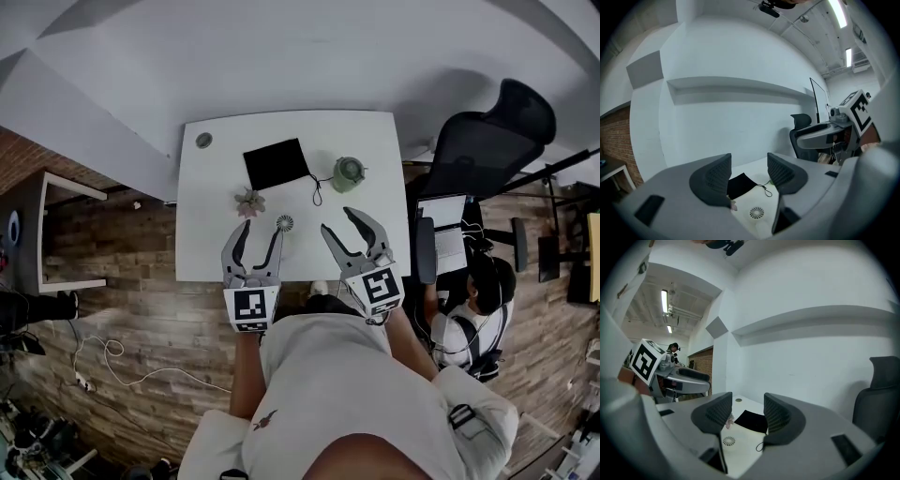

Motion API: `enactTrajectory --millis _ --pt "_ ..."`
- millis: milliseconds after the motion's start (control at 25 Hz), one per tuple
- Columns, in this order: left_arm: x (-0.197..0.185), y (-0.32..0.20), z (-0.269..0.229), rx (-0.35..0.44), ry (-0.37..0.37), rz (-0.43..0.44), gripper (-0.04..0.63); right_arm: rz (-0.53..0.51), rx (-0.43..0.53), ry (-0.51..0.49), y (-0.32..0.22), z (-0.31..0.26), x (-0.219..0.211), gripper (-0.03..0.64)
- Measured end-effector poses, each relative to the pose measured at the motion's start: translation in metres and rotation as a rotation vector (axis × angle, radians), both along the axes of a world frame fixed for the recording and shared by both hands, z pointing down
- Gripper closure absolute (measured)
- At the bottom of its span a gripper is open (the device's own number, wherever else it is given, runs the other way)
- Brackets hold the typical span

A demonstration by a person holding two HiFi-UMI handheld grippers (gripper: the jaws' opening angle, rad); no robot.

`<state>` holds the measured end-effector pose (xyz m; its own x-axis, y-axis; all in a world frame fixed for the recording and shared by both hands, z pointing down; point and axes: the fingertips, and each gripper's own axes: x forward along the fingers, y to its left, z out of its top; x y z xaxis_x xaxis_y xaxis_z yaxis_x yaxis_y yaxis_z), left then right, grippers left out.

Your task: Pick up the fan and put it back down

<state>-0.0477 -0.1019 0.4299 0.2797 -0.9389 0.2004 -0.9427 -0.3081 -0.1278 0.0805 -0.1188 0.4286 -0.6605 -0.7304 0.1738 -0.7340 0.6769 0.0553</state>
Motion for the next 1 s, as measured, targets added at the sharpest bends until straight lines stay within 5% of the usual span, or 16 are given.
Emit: enactTrajectory --millis 1000 --pt "0.018 -0.069 0.155 -0.363 -0.047 0.130 0.319 -0.022 -0.270 0.118 -0.055 0.129 -0.015 0.405"
